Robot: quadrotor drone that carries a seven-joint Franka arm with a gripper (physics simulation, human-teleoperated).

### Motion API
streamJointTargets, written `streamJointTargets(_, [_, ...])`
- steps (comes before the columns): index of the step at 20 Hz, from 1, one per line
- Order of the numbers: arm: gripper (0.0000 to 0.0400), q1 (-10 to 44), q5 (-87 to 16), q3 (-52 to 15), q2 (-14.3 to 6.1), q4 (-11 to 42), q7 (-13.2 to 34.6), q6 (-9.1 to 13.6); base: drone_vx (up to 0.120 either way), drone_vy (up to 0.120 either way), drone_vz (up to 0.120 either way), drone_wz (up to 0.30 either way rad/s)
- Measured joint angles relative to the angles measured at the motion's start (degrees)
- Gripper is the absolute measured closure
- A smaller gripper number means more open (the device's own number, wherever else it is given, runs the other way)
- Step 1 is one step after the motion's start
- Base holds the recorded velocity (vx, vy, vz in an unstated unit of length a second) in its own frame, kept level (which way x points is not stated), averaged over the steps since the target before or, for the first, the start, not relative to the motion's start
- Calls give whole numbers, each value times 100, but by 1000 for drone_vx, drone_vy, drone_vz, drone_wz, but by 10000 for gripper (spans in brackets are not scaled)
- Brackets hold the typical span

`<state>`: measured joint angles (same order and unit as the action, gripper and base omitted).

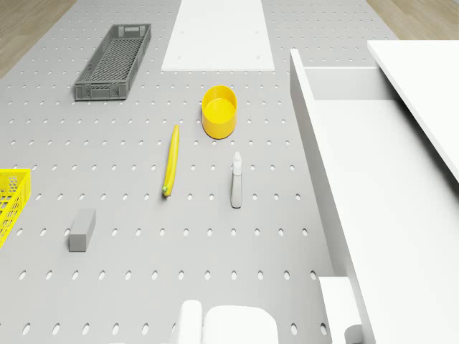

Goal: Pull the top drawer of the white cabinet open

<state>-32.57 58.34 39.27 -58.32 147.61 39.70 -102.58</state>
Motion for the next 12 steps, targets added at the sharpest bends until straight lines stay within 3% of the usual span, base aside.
streamJointTargets(3, [146, -18, -106, 108, -33, -42, 30, 52, 0, 120, 0, 0])
streamJointTargets(6, [119, -47, -178, 177, -65, -65, 55, 65, 0, 120, 0, 0])
streamJointTargets(12, [100, -116, -267, 253, -127, -79, 98, 37, 0, 7, 0, 0])
